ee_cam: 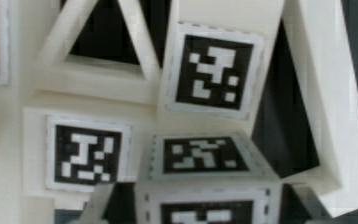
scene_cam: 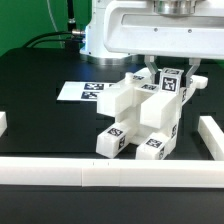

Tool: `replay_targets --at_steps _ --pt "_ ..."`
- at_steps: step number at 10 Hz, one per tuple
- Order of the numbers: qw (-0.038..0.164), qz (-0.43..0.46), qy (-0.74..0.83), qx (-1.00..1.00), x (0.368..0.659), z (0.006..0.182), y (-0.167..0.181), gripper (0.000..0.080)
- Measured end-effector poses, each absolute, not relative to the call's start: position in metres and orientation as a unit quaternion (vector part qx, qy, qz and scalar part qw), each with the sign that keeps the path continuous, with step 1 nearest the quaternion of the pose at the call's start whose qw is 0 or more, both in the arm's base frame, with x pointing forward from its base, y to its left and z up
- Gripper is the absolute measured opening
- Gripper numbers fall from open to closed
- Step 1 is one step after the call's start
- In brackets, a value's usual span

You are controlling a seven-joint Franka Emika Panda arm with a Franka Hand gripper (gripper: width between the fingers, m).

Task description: Assemble chair

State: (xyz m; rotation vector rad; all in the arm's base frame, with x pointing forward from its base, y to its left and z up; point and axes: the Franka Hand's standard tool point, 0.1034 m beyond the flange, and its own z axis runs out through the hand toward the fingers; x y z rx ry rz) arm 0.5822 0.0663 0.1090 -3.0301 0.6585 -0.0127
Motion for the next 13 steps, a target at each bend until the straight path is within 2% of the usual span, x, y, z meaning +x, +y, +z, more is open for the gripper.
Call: replay_targets --at_steps 2,7,8,9,10,13 --pt "0.024 -0.001 0.311 -0.95 0.582 0.109 0.068 0.0278" --pt "0.024 -0.001 0.32 -0.947 0.582 0.109 0.068 0.0278" --pt "0.024 -0.002 0.31 -0.951 0.582 0.109 0.067 0.045" --pt "0.024 -0.004 0.296 -0.955 0.583 0.111 0.065 0.045" --pt "0.026 -0.008 0.268 -0.963 0.585 0.115 0.063 0.0613" --pt "0.034 -0.031 0.173 -0.984 0.589 0.133 0.062 0.0647"
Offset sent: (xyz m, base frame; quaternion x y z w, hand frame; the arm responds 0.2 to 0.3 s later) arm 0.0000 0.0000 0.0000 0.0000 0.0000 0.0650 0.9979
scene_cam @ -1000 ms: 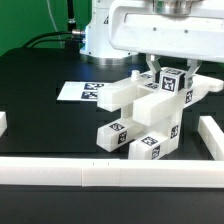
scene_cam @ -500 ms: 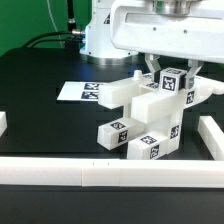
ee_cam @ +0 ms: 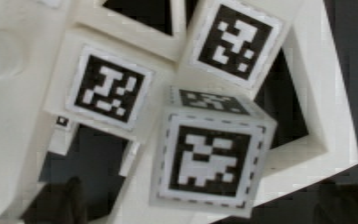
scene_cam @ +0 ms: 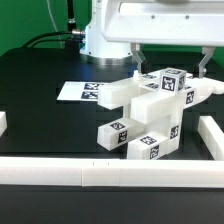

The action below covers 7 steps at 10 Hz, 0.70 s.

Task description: Assemble chair

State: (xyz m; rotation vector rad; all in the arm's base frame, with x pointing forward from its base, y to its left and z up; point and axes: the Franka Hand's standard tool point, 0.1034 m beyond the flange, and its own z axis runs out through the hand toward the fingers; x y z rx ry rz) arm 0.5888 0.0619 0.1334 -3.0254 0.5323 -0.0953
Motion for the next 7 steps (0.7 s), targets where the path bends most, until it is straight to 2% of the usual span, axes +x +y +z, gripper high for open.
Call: replay_targets --at_steps 1,7 --pt "0.037 -0.042 0.15 -0.987 0.5889 0.1389 0.065 0.0649" --pt "0.035 -0.04 0.144 -0.988 0.5861 0.1344 0.0629 0.0649"
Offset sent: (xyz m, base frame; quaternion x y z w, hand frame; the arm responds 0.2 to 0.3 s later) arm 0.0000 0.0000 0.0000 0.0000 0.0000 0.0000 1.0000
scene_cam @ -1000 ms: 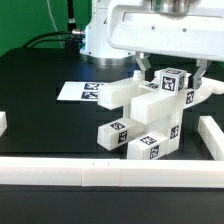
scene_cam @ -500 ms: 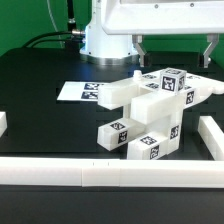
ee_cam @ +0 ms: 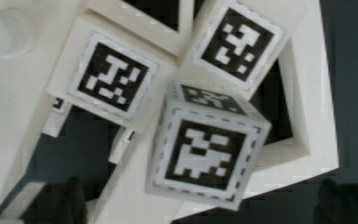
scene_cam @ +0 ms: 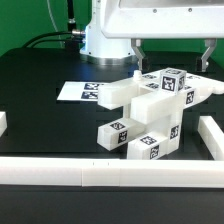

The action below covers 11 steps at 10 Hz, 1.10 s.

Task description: Assemble chair

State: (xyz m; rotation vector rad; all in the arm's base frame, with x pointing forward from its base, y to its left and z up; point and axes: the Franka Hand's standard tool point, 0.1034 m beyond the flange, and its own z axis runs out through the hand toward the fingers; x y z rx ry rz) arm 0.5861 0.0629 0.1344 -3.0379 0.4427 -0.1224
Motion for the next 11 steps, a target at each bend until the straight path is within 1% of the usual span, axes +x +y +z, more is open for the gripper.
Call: replay_targets --at_steps 2,3,5,9,10,11 --pt "0.034 -0.054 0.038 -0.997 0.567 0.141 0.052 0.0649" --pt "0.044 -0.06 -0.006 -0.997 0.562 0.144 0.043 0.0649" --pt "0.051 -0.081 -0.045 -0.994 0.555 0.154 0.029 0.0649" --pt "0.049 -0.08 -0.047 -0.994 0.555 0.15 0.028 0.0649" --pt "0.04 -0.091 -0.099 -0.99 0.546 0.145 0.019 0.0649" --pt "0.033 -0.096 -0.136 -0.985 0.526 0.138 0.008 0.0649"
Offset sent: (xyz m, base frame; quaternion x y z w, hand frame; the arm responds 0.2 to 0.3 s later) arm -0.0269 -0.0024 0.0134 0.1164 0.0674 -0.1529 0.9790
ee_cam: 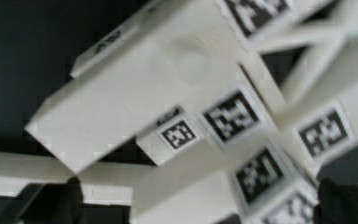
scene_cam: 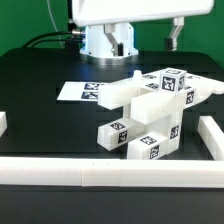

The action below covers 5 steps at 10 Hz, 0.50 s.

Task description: Assemble chair

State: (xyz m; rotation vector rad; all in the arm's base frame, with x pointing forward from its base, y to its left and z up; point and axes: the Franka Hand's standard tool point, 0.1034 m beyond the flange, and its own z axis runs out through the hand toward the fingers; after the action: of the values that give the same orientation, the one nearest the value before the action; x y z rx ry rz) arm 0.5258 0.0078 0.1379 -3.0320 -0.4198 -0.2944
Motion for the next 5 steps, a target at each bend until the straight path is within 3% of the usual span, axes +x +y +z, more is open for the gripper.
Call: replay_targets --at_steps 3,5 --pt "0.005 -0.1 -0.203 -0.974 0.492 0.118 -0.034 0.0649" --pt "0.008 -0.086 -0.196 -0.977 0.491 0.117 -0.029 0.0649"
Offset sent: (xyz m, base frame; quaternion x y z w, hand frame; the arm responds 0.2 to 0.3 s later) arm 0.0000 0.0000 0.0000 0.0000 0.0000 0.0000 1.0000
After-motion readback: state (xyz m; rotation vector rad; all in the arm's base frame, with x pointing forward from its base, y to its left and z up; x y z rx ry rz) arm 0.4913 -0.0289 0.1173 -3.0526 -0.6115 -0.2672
